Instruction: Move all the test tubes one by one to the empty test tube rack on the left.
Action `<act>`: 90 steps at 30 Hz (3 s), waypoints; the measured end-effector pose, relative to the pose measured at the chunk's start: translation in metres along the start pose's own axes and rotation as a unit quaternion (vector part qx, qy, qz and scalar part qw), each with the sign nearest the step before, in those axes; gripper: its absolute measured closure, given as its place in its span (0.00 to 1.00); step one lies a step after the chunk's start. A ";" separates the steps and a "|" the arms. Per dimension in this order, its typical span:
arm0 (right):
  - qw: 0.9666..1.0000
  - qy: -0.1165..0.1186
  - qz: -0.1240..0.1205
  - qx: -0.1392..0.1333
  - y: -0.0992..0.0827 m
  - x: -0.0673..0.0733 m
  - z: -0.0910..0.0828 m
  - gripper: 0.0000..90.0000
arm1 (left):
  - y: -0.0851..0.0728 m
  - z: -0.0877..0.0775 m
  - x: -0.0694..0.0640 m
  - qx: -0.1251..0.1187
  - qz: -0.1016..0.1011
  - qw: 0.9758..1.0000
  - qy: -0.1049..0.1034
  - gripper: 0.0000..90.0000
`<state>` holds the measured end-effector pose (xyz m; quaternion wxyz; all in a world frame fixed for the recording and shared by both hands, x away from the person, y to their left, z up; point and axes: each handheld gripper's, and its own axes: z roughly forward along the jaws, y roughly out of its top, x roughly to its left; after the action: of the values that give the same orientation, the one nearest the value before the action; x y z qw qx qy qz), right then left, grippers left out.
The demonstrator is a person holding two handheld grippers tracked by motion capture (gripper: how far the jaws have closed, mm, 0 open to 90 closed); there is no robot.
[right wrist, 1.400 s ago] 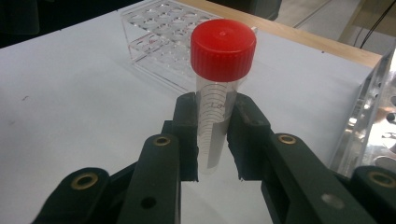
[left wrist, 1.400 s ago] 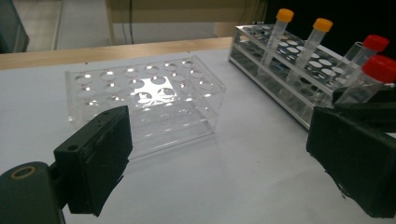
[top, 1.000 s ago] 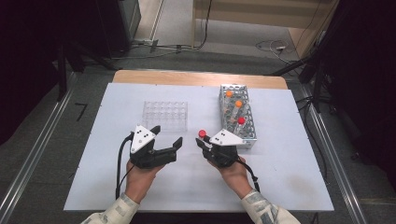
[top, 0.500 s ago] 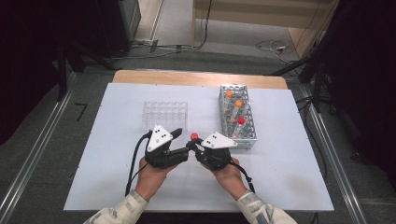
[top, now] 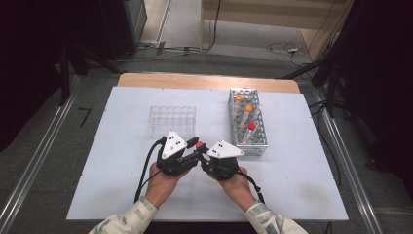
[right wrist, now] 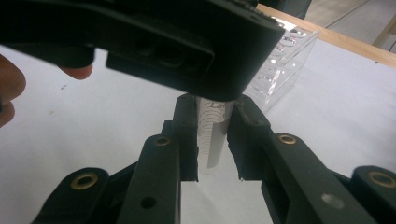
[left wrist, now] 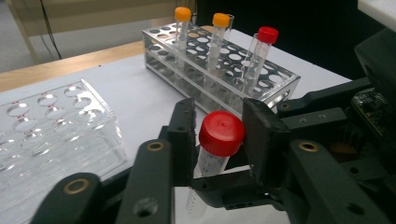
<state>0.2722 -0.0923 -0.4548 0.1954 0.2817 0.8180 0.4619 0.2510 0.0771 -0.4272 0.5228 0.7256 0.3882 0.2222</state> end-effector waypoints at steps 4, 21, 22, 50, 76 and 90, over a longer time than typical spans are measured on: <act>1.000 0.000 0.002 0.000 0.000 0.000 0.000 0.79 | 0.000 0.000 0.001 -0.001 0.000 1.000 -0.001 0.77; 0.999 0.012 0.033 -0.014 -0.008 -0.023 -0.041 0.35 | 0.023 0.001 0.027 -0.017 -0.046 0.999 0.017 0.78; 0.999 0.012 0.036 -0.017 -0.008 -0.025 -0.044 0.35 | 0.026 0.001 0.030 -0.017 -0.046 0.999 0.021 0.78; 0.998 -0.010 0.050 -0.022 -0.021 -0.042 -0.075 0.34 | 0.079 0.030 0.067 -0.022 -0.039 0.994 0.100 0.78; 0.998 -0.014 0.052 -0.022 -0.023 -0.044 -0.075 0.34 | 0.051 0.058 0.064 -0.005 -0.016 0.991 0.131 0.78; 0.998 -0.014 0.049 -0.020 -0.024 -0.043 -0.074 0.34 | 0.032 0.066 0.068 0.012 -0.034 0.991 0.126 0.77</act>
<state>0.2557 -0.1772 -0.4360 0.1893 0.3244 0.7911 0.4829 0.3499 0.0874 -0.4268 0.4678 0.6846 0.4781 0.2896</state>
